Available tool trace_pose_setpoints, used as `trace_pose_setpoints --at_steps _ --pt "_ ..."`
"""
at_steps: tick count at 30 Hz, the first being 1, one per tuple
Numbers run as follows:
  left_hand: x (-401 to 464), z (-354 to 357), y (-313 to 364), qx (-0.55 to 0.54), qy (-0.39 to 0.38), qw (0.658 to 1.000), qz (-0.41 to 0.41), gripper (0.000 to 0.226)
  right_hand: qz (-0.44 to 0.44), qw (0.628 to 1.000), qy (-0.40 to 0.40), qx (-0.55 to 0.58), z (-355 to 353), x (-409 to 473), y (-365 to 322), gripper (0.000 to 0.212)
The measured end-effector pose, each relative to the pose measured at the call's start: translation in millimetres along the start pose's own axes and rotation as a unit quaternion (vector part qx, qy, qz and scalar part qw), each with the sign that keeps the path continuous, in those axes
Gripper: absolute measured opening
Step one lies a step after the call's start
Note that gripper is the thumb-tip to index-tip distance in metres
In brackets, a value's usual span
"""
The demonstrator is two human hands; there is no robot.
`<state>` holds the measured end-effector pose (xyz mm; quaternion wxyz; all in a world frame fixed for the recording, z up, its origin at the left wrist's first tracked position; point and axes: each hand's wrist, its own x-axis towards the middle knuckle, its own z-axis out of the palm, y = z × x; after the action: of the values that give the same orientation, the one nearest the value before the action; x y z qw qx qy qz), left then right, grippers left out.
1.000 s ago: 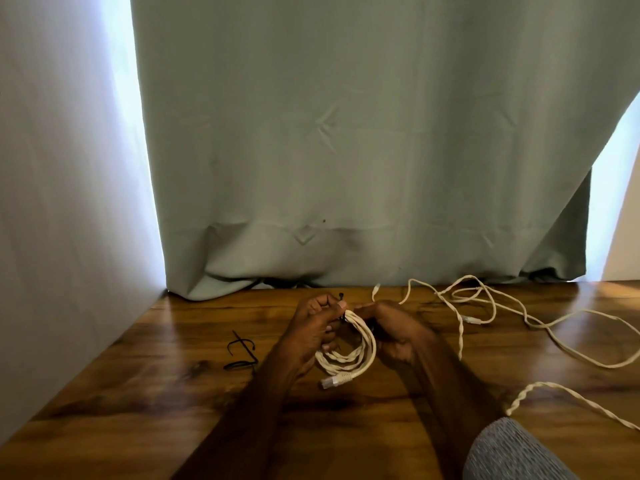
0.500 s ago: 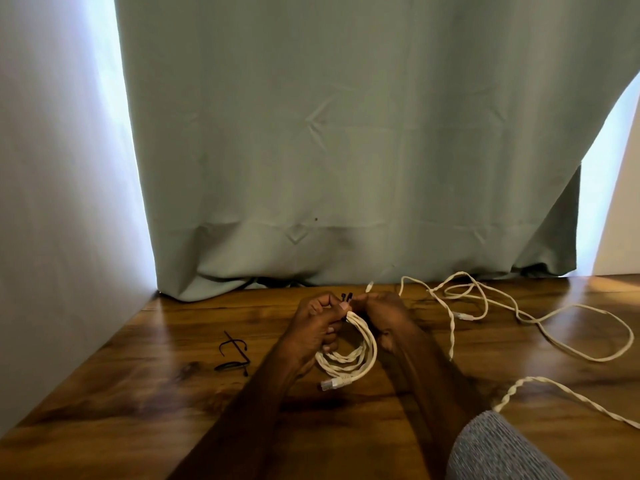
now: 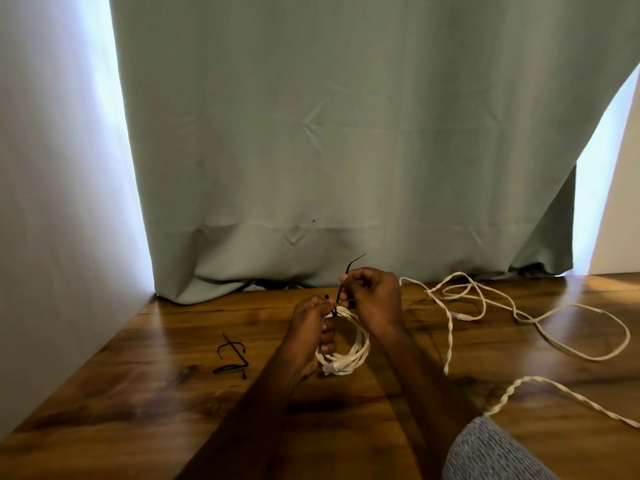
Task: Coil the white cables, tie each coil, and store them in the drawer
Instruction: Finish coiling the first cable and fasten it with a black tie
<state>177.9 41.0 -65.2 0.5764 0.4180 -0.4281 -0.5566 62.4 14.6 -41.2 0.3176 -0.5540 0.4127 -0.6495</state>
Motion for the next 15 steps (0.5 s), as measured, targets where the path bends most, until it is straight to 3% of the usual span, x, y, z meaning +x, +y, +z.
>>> trace_pose_setpoints --at_steps 4,8,12,15 --pt "-3 3 3 0.007 0.010 1.000 0.001 0.024 0.008 0.999 0.003 0.053 -7 4 0 0.014" --pt "-5 8 1 0.082 0.025 0.996 0.006 0.022 -0.028 0.998 -0.057 0.009 -12 2 -2 0.010" --pt "-3 4 1 0.049 0.046 0.998 -0.011 0.021 -0.133 0.978 -0.139 -0.076 -11 -1 -10 0.012" --pt "-2 1 -3 0.013 0.042 0.998 -0.037 0.020 -0.117 0.976 -0.177 -0.053 -14 -2 -10 0.006"
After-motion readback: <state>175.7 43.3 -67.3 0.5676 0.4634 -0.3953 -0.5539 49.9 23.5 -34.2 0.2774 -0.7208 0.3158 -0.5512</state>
